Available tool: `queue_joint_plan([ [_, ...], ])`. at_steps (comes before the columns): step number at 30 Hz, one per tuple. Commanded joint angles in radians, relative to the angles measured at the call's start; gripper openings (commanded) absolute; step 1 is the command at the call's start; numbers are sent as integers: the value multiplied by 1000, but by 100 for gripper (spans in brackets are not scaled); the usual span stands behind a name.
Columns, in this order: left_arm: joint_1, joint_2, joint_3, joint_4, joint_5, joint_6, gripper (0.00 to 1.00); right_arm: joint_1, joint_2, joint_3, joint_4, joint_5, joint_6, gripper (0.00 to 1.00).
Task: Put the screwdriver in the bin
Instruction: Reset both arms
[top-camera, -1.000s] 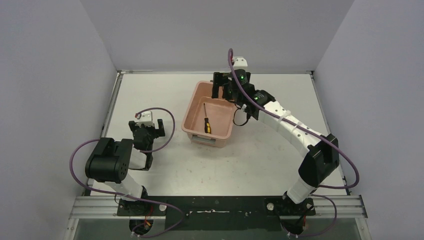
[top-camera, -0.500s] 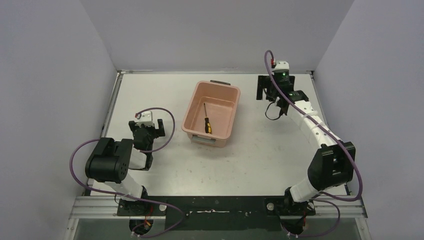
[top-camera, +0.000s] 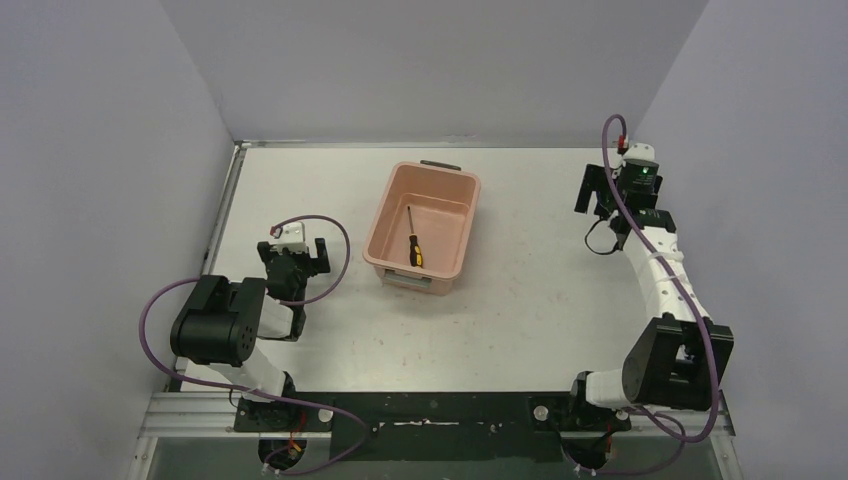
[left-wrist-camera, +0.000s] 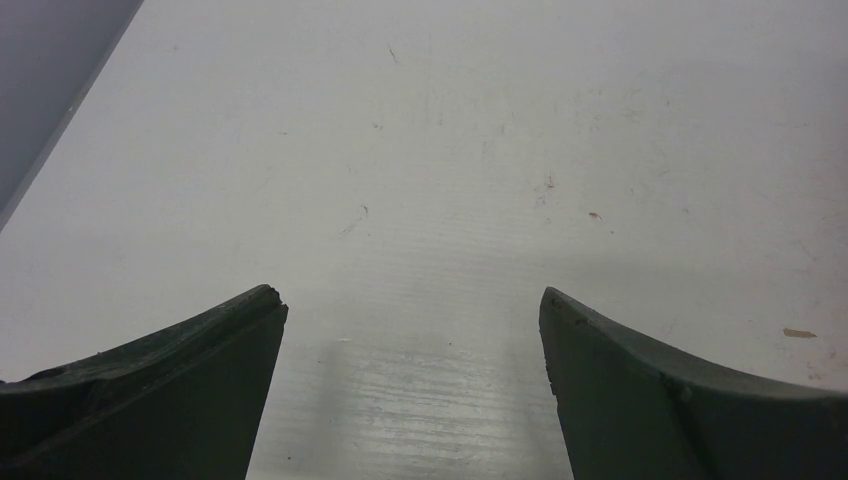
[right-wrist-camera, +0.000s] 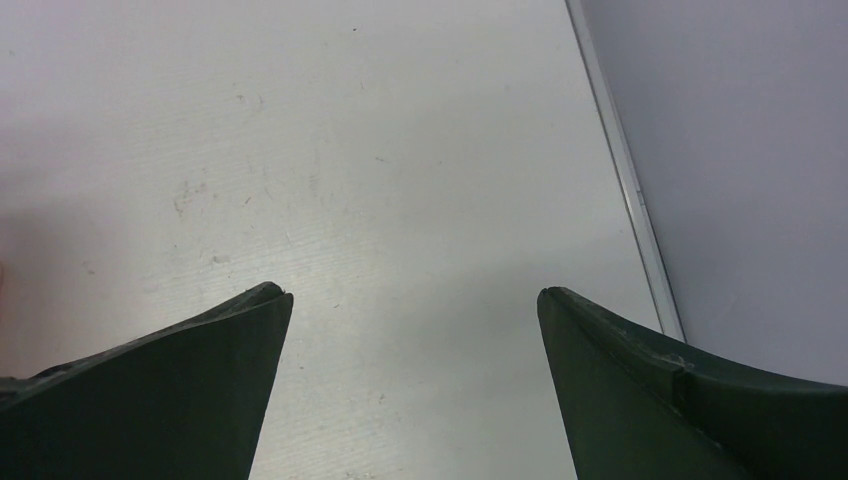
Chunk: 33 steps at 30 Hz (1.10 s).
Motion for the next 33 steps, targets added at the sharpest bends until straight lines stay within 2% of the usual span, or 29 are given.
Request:
queue_joint_plan([
  [1,2,-15,2,34,3,-2,97,-20,-67,-28,73,-43,-17,100],
  [9,1,-15,2,33,2,-2,97,-22,-152,-82,125,-29,-18,100],
  [33,1,-16,2,34,2,-2,97,-20,-191,-88,155,-84,50,100],
])
